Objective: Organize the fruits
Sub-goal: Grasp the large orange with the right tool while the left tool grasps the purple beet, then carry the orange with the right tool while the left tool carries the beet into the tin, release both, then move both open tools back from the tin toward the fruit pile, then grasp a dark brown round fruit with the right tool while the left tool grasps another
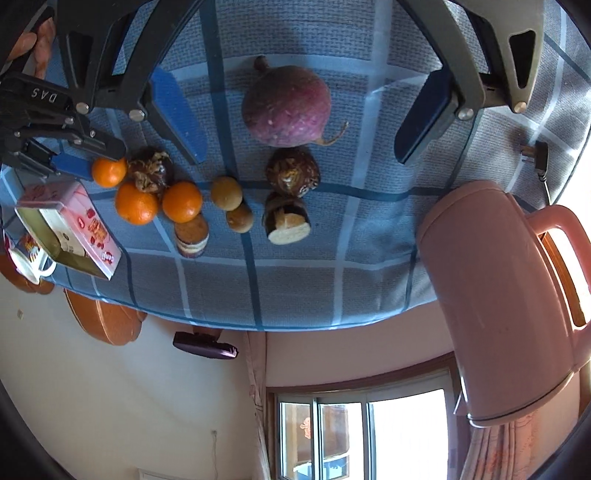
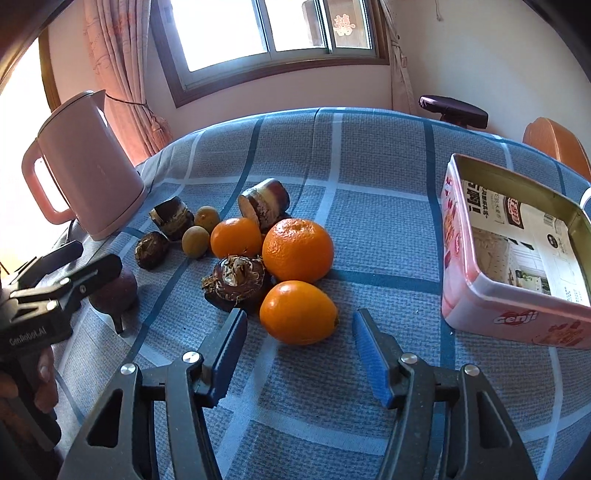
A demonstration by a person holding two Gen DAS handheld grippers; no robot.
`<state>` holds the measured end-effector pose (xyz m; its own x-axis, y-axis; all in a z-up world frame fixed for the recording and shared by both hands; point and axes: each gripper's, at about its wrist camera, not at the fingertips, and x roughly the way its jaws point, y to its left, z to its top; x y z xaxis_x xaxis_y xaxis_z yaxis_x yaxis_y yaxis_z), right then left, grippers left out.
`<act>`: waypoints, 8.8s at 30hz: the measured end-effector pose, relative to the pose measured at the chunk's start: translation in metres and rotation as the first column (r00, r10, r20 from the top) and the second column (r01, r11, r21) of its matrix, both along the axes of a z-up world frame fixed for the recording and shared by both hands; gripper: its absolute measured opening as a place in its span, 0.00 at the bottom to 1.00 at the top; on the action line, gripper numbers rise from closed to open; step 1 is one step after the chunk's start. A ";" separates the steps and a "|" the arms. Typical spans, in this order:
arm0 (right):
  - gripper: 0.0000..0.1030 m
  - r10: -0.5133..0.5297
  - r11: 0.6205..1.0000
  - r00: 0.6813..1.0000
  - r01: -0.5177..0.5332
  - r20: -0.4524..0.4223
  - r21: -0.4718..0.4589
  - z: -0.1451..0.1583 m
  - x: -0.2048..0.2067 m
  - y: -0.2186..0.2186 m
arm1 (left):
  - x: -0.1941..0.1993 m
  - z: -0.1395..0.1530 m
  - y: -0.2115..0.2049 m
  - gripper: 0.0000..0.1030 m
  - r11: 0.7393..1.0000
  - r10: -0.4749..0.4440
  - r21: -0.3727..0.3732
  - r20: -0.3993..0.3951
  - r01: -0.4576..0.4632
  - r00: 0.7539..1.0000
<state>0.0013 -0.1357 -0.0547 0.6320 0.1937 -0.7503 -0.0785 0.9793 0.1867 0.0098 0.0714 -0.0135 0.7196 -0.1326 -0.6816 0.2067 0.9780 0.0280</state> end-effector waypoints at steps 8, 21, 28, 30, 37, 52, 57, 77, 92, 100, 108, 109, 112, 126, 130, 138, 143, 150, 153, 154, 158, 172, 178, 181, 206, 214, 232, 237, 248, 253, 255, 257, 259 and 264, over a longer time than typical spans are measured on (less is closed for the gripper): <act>0.43 0.007 0.999 1.000 -0.007 0.003 -0.035 0.001 -0.002 0.003 | 0.006 -0.026 -0.013 0.81 0.993 0.034 0.115 -0.103 -0.022 0.994; 0.43 -0.064 0.997 0.980 0.071 0.190 -0.030 0.036 -0.023 -0.008 | 0.002 -0.017 -0.005 0.53 1.000 0.019 -0.022 -0.057 -0.021 0.998; 0.43 -0.108 0.991 0.962 0.125 0.250 -0.056 0.051 -0.030 -0.016 | -0.018 0.010 -0.010 0.52 0.993 0.042 -0.114 0.150 -0.025 0.988; 0.43 -0.117 0.988 0.957 0.140 0.266 -0.071 0.054 -0.032 -0.017 | -0.018 0.011 -0.015 0.52 0.993 0.041 -0.112 0.168 -0.022 0.985; 0.43 -0.137 0.968 0.932 0.198 0.335 -0.156 0.062 -0.039 -0.020 | -0.026 0.013 -0.033 0.52 0.990 0.044 -0.139 0.184 -0.018 0.982; 0.43 -0.300 0.899 0.879 0.390 0.372 -0.198 0.068 -0.050 -0.109 | -0.041 0.028 -0.132 0.52 0.979 -0.148 -0.102 0.239 0.177 0.960; 0.43 -0.347 0.875 0.867 0.436 0.357 -0.210 0.065 -0.051 -0.144 | -0.035 0.032 -0.174 0.52 0.970 -0.204 -0.080 0.246 0.229 0.948; 0.44 -0.373 0.885 0.908 0.410 0.191 -0.222 0.035 -0.026 -0.207 | 0.002 0.009 -0.275 0.52 0.941 -0.325 -0.070 0.097 0.332 0.941; 0.44 -0.343 0.916 0.927 0.365 0.150 -0.165 0.029 -0.022 -0.209 | 0.005 -0.002 -0.287 0.53 0.944 -0.328 -0.008 0.049 0.329 0.943; 0.46 -0.356 0.920 0.922 0.374 0.150 -0.116 0.033 -0.024 -0.214 | -0.006 0.006 -0.285 0.65 0.963 -0.268 0.066 0.147 0.261 0.952; 0.65 -0.377 0.920 0.907 0.391 0.190 -0.041 0.042 -0.032 -0.222 | -0.008 0.017 -0.261 0.95 0.984 -0.177 0.013 0.193 0.178 0.965; 0.66 -0.377 0.920 0.906 0.390 0.194 -0.033 0.043 -0.032 -0.222 | -0.008 0.018 -0.259 0.96 0.985 -0.171 0.008 0.194 0.173 0.966; 0.70 -0.376 0.920 0.901 0.391 0.219 -0.030 0.047 -0.035 -0.220 | -0.011 0.020 -0.255 0.98 0.986 -0.167 0.007 0.200 0.169 0.965; 0.80 -0.443 0.878 0.838 0.478 0.319 -0.035 0.051 -0.049 -0.217 | -0.021 0.020 -0.232 1.00 0.993 -0.117 0.022 0.227 0.115 0.967; 0.80 -0.436 0.875 0.848 0.478 0.300 -0.078 0.045 -0.045 -0.209 | -0.022 0.019 -0.219 1.00 0.996 -0.092 0.037 0.244 0.085 0.965; 0.80 -0.463 0.845 0.820 0.523 0.336 -0.111 0.048 -0.052 -0.199 | -0.020 0.016 -0.191 1.00 0.999 -0.042 0.020 0.233 0.038 0.972; 0.80 -0.480 0.820 0.798 0.556 0.363 -0.138 0.050 -0.057 -0.193 | -0.022 0.015 -0.180 1.00 0.999 -0.038 0.010 0.231 0.037 0.972; 0.80 -0.469 0.807 0.792 0.564 0.391 -0.175 0.053 -0.060 -0.180 | -0.024 0.015 -0.171 1.00 0.999 -0.039 0.006 0.223 0.038 0.974; 0.80 -0.470 0.803 0.790 0.568 0.393 -0.182 0.054 -0.061 -0.176 | -0.024 0.014 -0.167 1.00 0.999 -0.042 0.008 0.223 0.041 0.974; 0.80 -0.469 0.803 0.791 0.567 0.393 -0.184 0.054 -0.061 -0.175 | -0.024 0.014 -0.165 1.00 0.999 -0.043 0.007 0.221 0.043 0.974; 0.80 -0.474 0.801 0.790 0.570 0.390 -0.181 0.054 -0.061 -0.169 | -0.024 0.014 -0.157 1.00 0.999 -0.042 -0.001 0.216 0.044 0.976; 0.80 -0.454 0.824 0.816 0.537 0.358 -0.181 0.049 -0.056 -0.129 | -0.019 0.014 -0.125 1.00 1.000 -0.022 0.010 0.218 0.020 0.976; 0.80 -0.425 0.841 0.833 0.508 0.354 -0.185 0.048 -0.051 -0.102 | -0.015 0.014 -0.099 1.00 1.000 0.006 0.012 0.223 -0.009 0.975; 0.80 -0.408 0.854 0.844 0.487 0.348 -0.181 0.047 -0.048 -0.088 | -0.011 0.014 -0.085 1.00 0.999 0.021 0.026 0.228 -0.028 0.974; 0.80 -0.078 0.994 0.985 0.090 0.157 -0.066 0.024 -0.011 0.037 | 0.035 0.001 0.032 1.00 0.973 0.178 0.126 0.135 -0.195 0.975; 0.80 -0.031 0.999 0.999 0.031 0.027 -0.023 0.005 0.015 0.054 | 0.041 -0.004 0.035 1.00 0.973 0.153 0.159 0.088 -0.165 0.984; 0.44 0.057 0.997 0.996 -0.061 0.072 0.043 0.012 0.007 0.041 | 0.041 -0.008 0.033 1.00 0.982 0.116 0.141 0.052 -0.122 0.992; 0.44 0.128 0.991 0.970 -0.134 0.206 0.017 0.033 -0.023 0.042 | 0.036 -0.003 0.033 1.00 0.995 0.062 0.078 0.048 -0.066 0.997; 0.44 0.057 0.998 0.963 -0.049 0.262 -0.037 0.046 -0.032 0.027 | 0.035 -0.005 0.026 1.00 0.998 -0.050 -0.033 -0.007 0.050 0.999; 0.44 0.022 1.000 0.968 -0.022 0.251 -0.004 0.047 -0.029 0.017 | 0.045 -0.016 0.017 0.94 0.998 -0.061 -0.002 -0.044 0.061 0.997; 0.44 0.016 1.000 0.969 -0.021 0.247 0.018 0.047 -0.029 0.014 | 0.052 -0.019 0.015 0.89 0.997 -0.068 -0.024 -0.067 0.067 0.995; 0.44 0.012 0.999 0.971 -0.020 0.240 0.032 0.047 -0.028 0.013 | 0.062 -0.022 0.012 0.86 0.998 -0.059 -0.042 -0.090 0.056 0.994; 0.44 0.006 0.999 0.972 -0.015 0.235 0.038 0.046 -0.029 0.011 | 0.071 -0.030 0.010 0.78 0.998 -0.055 -0.041 -0.143 0.050 0.988; 0.44 0.011 0.999 0.976 -0.021 0.218 0.043 0.042 -0.028 0.013 | 0.072 -0.032 -0.002 0.64 0.998 -0.044 0.034 -0.145 0.049 0.988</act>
